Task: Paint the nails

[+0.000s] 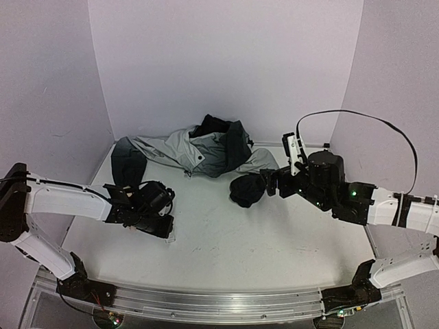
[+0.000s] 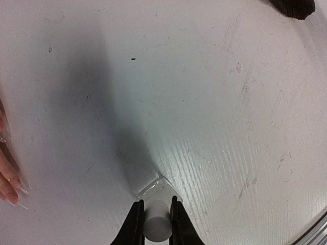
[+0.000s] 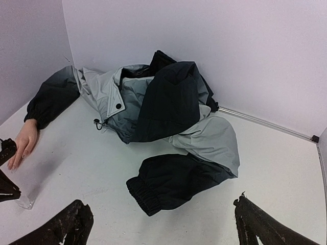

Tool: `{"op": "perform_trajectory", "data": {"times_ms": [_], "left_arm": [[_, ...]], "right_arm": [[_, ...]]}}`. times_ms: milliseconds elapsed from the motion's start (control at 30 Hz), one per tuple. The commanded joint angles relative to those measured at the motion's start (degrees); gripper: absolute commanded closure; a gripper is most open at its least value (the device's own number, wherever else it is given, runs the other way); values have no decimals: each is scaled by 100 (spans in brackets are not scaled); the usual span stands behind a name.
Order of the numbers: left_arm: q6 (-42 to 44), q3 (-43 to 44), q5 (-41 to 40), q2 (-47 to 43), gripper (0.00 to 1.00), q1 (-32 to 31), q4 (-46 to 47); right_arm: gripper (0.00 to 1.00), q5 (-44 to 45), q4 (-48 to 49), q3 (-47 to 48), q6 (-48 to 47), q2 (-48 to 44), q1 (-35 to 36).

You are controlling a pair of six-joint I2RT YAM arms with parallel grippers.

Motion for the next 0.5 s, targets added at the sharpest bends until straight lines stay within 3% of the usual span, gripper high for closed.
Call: {"op": "perform_trajectory", "data": {"times_ms": [0,33,167,300,400,467], "left_arm": [[-234,-60,-389,169,96,-149,346],[-249,-78,-390,174,92,-150,345],[-277,-166,-403,4,58,-159,345],[-127,-135,-458,-399,31,-155,296],[62,36,-486,-850,18,-9,111],[295,137,-232,-1291,11,511,15]], "right_arm": [[2,203,192,-78,134,-187,-31],[2,219,192,-89,144,-197,-39],[2,269,188,-119,189,-217,-87],[2,33,133,-125,373,-270,-388],[2,-380,-31,-103,593,-334,-863],[2,-644,-200,-103,713,-406,-1232]]}}
